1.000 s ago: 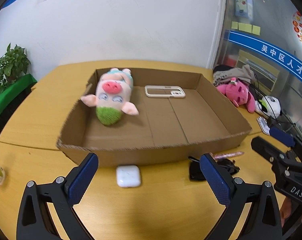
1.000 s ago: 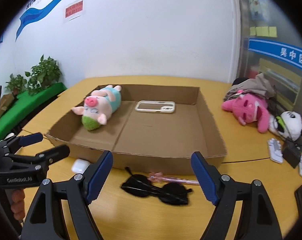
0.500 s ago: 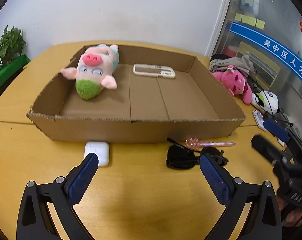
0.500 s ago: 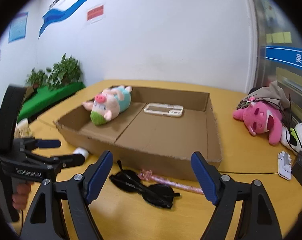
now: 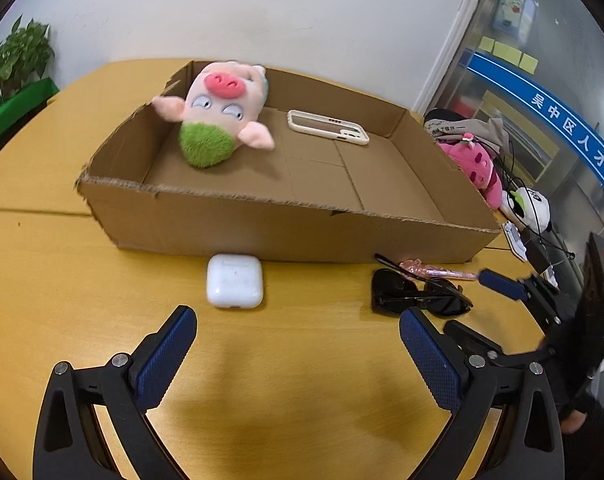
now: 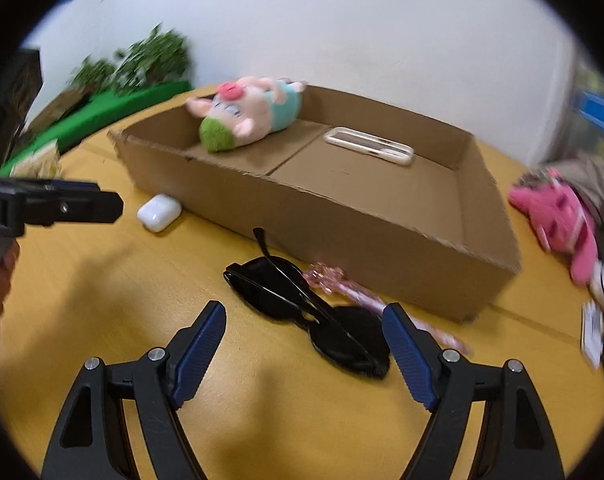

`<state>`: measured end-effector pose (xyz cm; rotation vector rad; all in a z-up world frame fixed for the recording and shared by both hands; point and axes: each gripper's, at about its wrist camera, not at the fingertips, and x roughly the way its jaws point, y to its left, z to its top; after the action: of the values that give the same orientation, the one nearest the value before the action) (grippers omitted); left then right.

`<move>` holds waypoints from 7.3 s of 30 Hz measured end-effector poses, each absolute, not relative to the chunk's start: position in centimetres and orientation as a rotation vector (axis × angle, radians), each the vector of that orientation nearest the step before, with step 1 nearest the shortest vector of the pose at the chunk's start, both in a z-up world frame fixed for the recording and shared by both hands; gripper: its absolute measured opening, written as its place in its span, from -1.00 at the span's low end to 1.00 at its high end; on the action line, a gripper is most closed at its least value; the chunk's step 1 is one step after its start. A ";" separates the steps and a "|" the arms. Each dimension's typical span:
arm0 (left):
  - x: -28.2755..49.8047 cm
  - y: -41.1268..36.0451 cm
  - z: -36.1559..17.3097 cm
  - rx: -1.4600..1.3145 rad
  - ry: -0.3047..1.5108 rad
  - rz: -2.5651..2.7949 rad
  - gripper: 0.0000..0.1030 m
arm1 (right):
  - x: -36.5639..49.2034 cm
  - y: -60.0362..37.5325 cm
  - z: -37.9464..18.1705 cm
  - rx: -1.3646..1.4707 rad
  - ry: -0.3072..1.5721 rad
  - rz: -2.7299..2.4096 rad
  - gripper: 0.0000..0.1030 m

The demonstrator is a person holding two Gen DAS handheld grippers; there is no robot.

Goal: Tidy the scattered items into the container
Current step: 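Lower the right gripper onto the black sunglasses and close on them, then lift the sunglasses with the right gripper and carry them into the box, then open the right gripper to drop the sunglasses beside the phone case, then move the right gripper to the pink pen and close on it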

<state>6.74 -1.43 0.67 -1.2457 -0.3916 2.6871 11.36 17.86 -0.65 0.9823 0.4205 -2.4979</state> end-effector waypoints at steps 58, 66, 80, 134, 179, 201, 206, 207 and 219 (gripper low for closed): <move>3.4 5.1 -0.5 -1.286 -0.687 2.142 -0.79 | 13.7 18.7 0.0 1.092 -0.017 -2.238 -0.82; 4.0 5.6 2.1 -1.238 -0.642 2.195 -0.79 | 13.7 19.3 0.9 1.042 -0.084 -2.219 -0.82; 0.6 6.1 12.3 -1.081 -0.468 2.333 -0.79 | 10.9 19.5 8.5 0.819 -0.068 -2.267 -0.83; -28.7 1.6 -1.6 -1.827 -0.384 2.197 -0.81 | -24.7 16.8 -5.9 1.564 -0.737 -1.681 -0.84; -0.3 1.4 11.7 -0.929 -0.025 2.979 0.99 | -3.1 18.6 8.6 1.144 -0.074 -2.571 0.31; 0.6 3.3 10.6 -0.970 -0.003 2.942 0.99 | -1.2 20.3 8.6 1.117 -0.109 -2.589 0.31; 0.7 3.9 10.2 -0.985 -0.017 2.937 0.99 | -0.8 20.8 8.3 1.126 -0.103 -2.573 0.31; 0.8 4.1 10.1 -0.984 -0.018 2.936 0.99 | -0.8 20.8 8.2 1.128 -0.098 -2.569 0.31; 1.2 1.7 9.4 -1.019 -0.038 2.902 0.99 | -0.7 21.7 7.9 1.126 -0.115 -2.565 0.31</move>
<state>1.16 1.72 9.37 -1.0195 -0.0381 2.9017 -0.67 21.70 7.93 1.1259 -0.1154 -2.5654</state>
